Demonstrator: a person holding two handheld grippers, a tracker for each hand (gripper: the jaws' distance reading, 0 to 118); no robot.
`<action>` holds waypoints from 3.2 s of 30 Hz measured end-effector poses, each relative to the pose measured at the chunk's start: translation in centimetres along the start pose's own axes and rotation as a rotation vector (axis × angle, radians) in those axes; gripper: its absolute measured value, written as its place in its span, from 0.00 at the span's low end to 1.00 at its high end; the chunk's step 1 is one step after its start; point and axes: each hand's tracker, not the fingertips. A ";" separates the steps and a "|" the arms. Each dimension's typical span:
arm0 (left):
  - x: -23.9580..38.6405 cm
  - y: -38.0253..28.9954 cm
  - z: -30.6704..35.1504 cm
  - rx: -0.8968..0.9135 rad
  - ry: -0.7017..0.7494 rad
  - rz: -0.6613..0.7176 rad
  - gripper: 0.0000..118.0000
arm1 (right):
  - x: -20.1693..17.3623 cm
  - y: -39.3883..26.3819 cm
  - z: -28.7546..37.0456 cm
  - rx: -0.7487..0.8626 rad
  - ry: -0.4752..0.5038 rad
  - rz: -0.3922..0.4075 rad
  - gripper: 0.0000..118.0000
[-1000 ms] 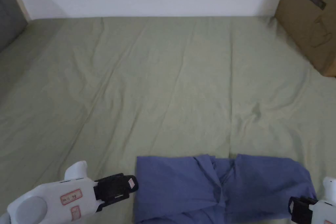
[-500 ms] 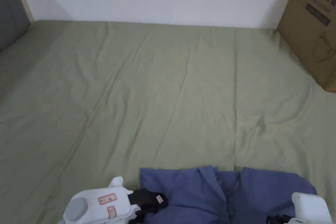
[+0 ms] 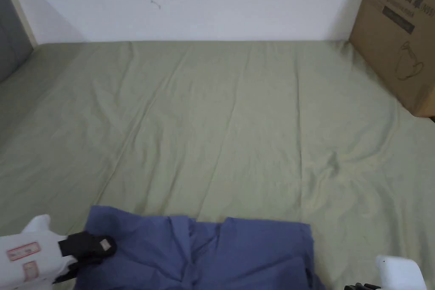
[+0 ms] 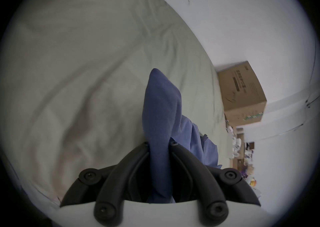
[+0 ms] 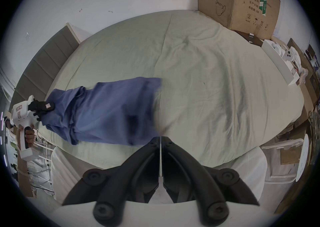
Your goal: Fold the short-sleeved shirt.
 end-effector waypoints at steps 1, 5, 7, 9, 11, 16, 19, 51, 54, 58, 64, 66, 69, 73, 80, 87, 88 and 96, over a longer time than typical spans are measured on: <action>0.4 0.0 0.7 0.005 0.003 0.004 0.09 | 0.0 -0.1 0.0 0.005 0.002 -0.003 0.02; 4.2 -1.4 1.6 0.015 0.021 -0.027 0.09 | 0.3 -0.3 -0.3 0.007 0.032 -0.031 0.02; 6.9 -2.6 1.3 0.029 0.037 -0.024 0.09 | 0.6 -0.4 -0.6 -0.001 0.041 -0.033 0.02; 10.2 -3.7 0.5 0.025 0.028 -0.069 0.09 | 1.0 -0.6 -0.7 -0.004 0.047 -0.040 0.01; 13.8 -4.9 -0.9 -0.018 -0.003 -0.145 0.09 | 1.6 -0.8 -0.9 -0.010 0.059 -0.060 0.02; 20.7 -7.5 -6.6 -0.154 -0.081 -0.296 0.09 | 3.6 -1.1 -0.8 -0.006 0.069 -0.109 0.01; 24.1 -9.6 -10.8 -0.241 -0.050 -0.370 0.33 | 5.2 -1.2 -0.6 -0.001 0.064 -0.152 0.02; 26.8 -19.7 -21.3 -0.557 -0.150 -0.475 0.00 | 8.2 -1.9 -0.5 -0.016 0.028 -0.232 0.01; 27.6 -20.3 -20.1 -0.510 -0.156 -0.571 0.00 | 7.9 -1.7 0.1 -0.007 0.020 -0.226 0.01; 25.0 -16.7 -16.4 -0.429 -0.217 -0.446 0.00 | 6.9 -0.6 0.5 0.005 0.027 -0.171 0.01; 17.0 -10.2 -8.9 -0.194 -0.099 -0.357 0.00 | 2.1 3.0 -0.2 0.026 0.114 -0.015 0.01; 13.9 -9.1 -7.0 -0.152 -0.072 -0.308 0.00 | -0.3 4.4 -0.8 0.031 0.145 0.061 0.01; 9.7 -8.2 -5.2 -0.142 -0.108 -0.198 0.00 | -4.3 6.3 -2.5 0.028 0.185 0.185 0.01; 5.8 -8.1 -4.1 -0.090 -0.150 -0.106 0.27 | -8.2 7.9 -6.3 -0.016 0.189 0.249 0.01; 3.6 -7.6 -8.0 -0.194 -0.245 -0.007 0.84 | -7.6 7.1 -10.6 -0.132 0.144 0.190 0.01; 5.3 -6.2 -14.4 -0.319 -0.366 0.049 0.84 | -7.8 7.1 -10.5 -0.130 0.122 0.211 0.01; 5.7 -6.2 -15.2 -0.329 -0.390 0.027 0.84 | -7.8 7.1 -10.5 -0.130 0.120 0.210 0.01; 7.2 -5.6 -15.6 -0.398 -0.309 -0.139 0.23 | -8.2 7.6 -9.3 -0.123 0.106 0.191 0.01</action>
